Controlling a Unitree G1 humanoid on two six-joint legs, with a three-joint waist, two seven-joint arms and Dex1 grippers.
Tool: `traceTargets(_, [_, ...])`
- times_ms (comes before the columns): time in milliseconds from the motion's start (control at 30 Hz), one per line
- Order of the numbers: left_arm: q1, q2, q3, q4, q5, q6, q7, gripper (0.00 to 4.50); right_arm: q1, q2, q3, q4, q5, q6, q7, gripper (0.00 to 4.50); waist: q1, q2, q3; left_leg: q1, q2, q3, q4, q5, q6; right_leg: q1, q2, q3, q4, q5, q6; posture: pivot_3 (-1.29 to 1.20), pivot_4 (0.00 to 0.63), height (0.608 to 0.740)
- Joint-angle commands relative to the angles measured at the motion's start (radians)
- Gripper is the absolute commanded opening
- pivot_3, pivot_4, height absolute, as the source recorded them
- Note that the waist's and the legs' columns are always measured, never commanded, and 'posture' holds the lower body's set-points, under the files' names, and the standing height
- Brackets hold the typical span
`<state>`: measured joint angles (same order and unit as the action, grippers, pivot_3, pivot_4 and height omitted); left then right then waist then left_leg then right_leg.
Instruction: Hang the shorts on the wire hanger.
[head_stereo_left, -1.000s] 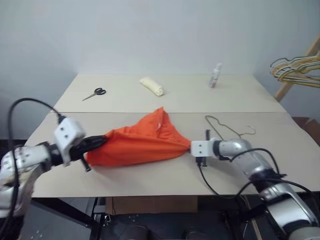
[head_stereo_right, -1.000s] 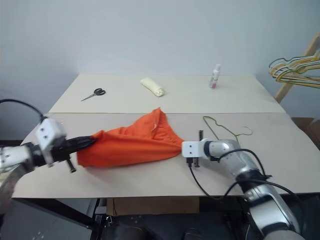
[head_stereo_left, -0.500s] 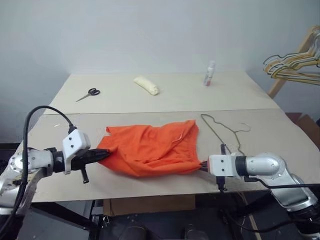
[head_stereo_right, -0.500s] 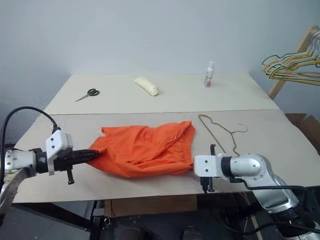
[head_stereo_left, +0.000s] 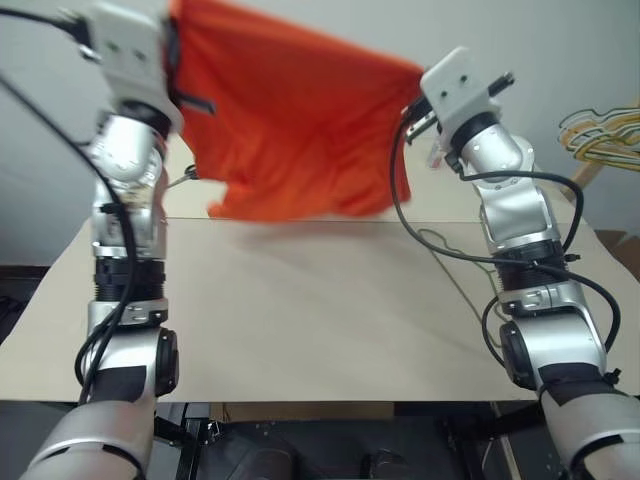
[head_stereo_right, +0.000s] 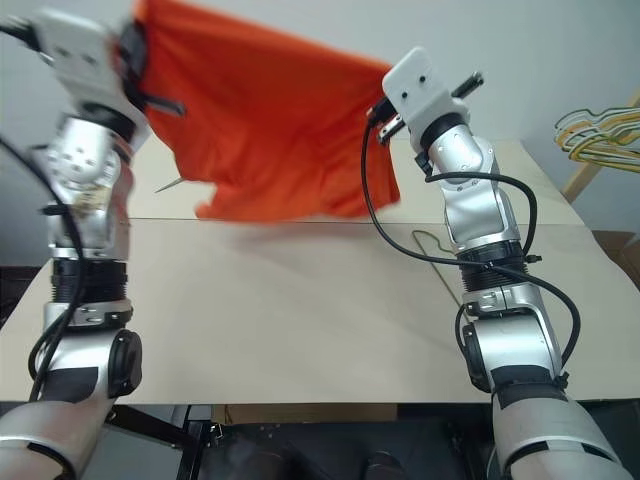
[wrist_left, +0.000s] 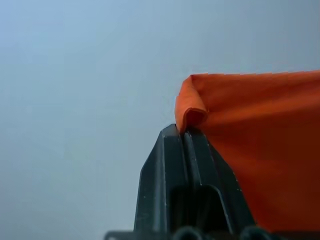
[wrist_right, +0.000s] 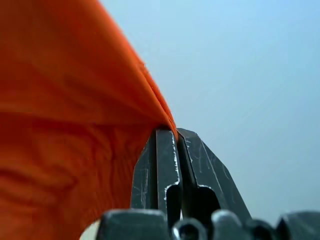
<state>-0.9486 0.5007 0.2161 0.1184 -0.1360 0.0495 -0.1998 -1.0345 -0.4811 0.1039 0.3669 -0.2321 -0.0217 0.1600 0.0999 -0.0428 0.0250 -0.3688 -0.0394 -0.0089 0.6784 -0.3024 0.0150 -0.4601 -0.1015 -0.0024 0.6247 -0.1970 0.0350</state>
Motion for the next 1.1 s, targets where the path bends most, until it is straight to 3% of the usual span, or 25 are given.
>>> traceTargets(33, [0.148, 0.103, 0.11, -0.168, -0.114, 0.061, -0.125, 0.0, 0.12, -0.043, -0.033, -0.091, 0.002, -0.095, 0.014, 0.05, -0.033, 0.001, -0.003, 0.0, -0.001, -0.001, -0.001, 0.0, 0.0, 0.001, -0.001, -0.003, -0.001, 0.0, 0.0, 0.23, 0.0, 0.74])
traceTargets(267, [0.669, 0.286, 0.223, -0.414, -0.422, 0.271, -0.551, 0.0, 0.389, -0.133, 0.168, -0.152, -0.132, -0.277, 0.206, 0.05, -0.09, 0.005, 0.0, 0.001, 0.003, -0.004, 0.004, 0.001, 0.001, 0.013, 0.001, -0.005, -0.01, -0.001, 0.0, 0.23, 0.0, 0.74])
traceTargets(333, [0.869, 0.323, 0.225, -0.464, -0.454, 0.278, -0.69, 0.0, 0.445, -0.177, 0.241, -0.128, -0.207, -0.366, 0.233, 0.05, -0.089, 0.009, 0.004, 0.016, 0.004, 0.0, 0.004, 0.001, 0.003, 0.026, 0.003, 0.0, -0.013, 0.0, -0.002, 0.24, 0.0, 0.74])
traceTargets(400, [1.02, 0.333, 0.205, -0.473, -0.398, 0.238, -0.735, 0.0, 0.491, -0.216, 0.29, -0.118, -0.24, -0.422, 0.281, 0.05, -0.081, 0.013, 0.011, 0.038, 0.006, 0.005, 0.002, -0.008, 0.019, 0.048, 0.005, 0.003, -0.013, -0.003, -0.002, 0.24, 0.0, 0.74])
traceTargets(567, [1.24, 0.379, 0.138, -0.458, -0.217, 0.103, -0.82, 0.0, 0.577, -0.299, 0.304, -0.214, -0.162, -0.473, 0.461, 0.05, -0.037, 0.014, 0.014, 0.061, 0.014, 0.006, 0.002, -0.008, 0.019, 0.071, 0.009, 0.007, -0.013, -0.012, 0.0, 0.24, 0.0, 0.74])
traceTargets(700, [1.351, 0.404, 0.116, -0.49, -0.205, 0.05, -0.906, 0.0, 0.639, -0.394, 0.293, -0.317, -0.083, -0.486, 0.613, 0.05, -0.015, 0.014, 0.014, 0.059, 0.015, 0.008, 0.002, -0.01, 0.022, 0.068, 0.009, 0.009, -0.014, -0.01, -0.006, 0.24, 0.0, 0.74])
traceTargets(867, [1.349, 0.403, 0.075, -0.458, -0.169, -0.007, -0.939, 0.0, 0.689, -0.451, 0.282, -0.404, 0.018, -0.489, 0.732, 0.05, 0.009, 0.014, 0.013, 0.05, 0.015, 0.008, 0.004, -0.011, 0.022, 0.059, 0.008, 0.009, -0.013, -0.007, -0.004, 0.23, 0.0, 0.74])
traceTargets(933, [1.335, 0.402, 0.055, -0.435, -0.154, -0.032, -0.95, 0.23, 0.696, -0.446, 0.283, -0.415, 0.026, -0.485, 0.754, 0.55, 0.01, 0.014, 0.013, 0.049, 0.015, 0.008, 0.004, -0.011, 0.022, 0.058, 0.009, 0.009, -0.013, -0.007, -0.004, 0.23, 0.0, 0.74])
traceTargets(1100, [1.341, 0.437, 0.043, -0.422, -0.169, -0.052, -1.023, 1.68, 0.753, -0.517, 0.262, -0.465, 0.079, -0.468, 0.851, 2.18, 0.012, 0.014, 0.013, 0.047, 0.015, 0.009, 0.004, -0.012, 0.024, 0.057, 0.009, 0.009, -0.014, -0.006, -0.003, 0.21, 0.0, 0.74])
